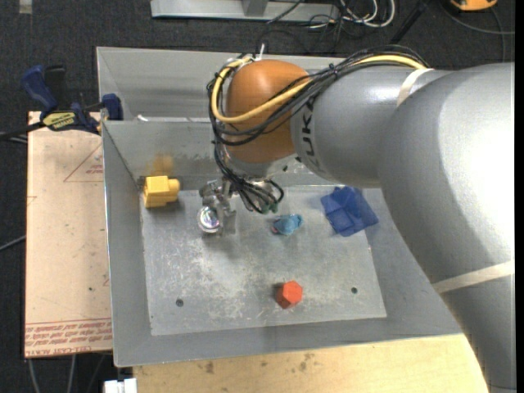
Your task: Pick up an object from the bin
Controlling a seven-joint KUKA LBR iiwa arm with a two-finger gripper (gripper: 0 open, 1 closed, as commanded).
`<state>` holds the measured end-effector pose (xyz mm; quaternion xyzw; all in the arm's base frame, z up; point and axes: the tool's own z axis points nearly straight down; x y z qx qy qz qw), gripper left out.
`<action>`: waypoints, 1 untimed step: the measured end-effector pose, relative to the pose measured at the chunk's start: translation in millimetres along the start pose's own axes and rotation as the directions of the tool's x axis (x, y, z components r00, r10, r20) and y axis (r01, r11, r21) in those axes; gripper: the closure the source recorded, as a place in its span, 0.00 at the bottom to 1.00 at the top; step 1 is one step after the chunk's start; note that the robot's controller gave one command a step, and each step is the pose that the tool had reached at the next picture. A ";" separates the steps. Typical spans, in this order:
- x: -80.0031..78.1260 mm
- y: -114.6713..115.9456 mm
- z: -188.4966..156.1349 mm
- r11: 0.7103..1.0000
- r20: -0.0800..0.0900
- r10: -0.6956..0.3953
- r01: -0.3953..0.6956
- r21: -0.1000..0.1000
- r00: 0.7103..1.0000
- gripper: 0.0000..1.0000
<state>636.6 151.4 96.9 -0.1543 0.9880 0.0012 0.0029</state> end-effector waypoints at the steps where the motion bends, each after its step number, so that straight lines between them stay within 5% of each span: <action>1: -3.4 0.8 -98.6 1.000 0.007 0.000 0.000 0.002 1.000 1.00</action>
Offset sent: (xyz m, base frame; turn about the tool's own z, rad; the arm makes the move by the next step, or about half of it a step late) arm -0.0001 0.0000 0.0927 0.0000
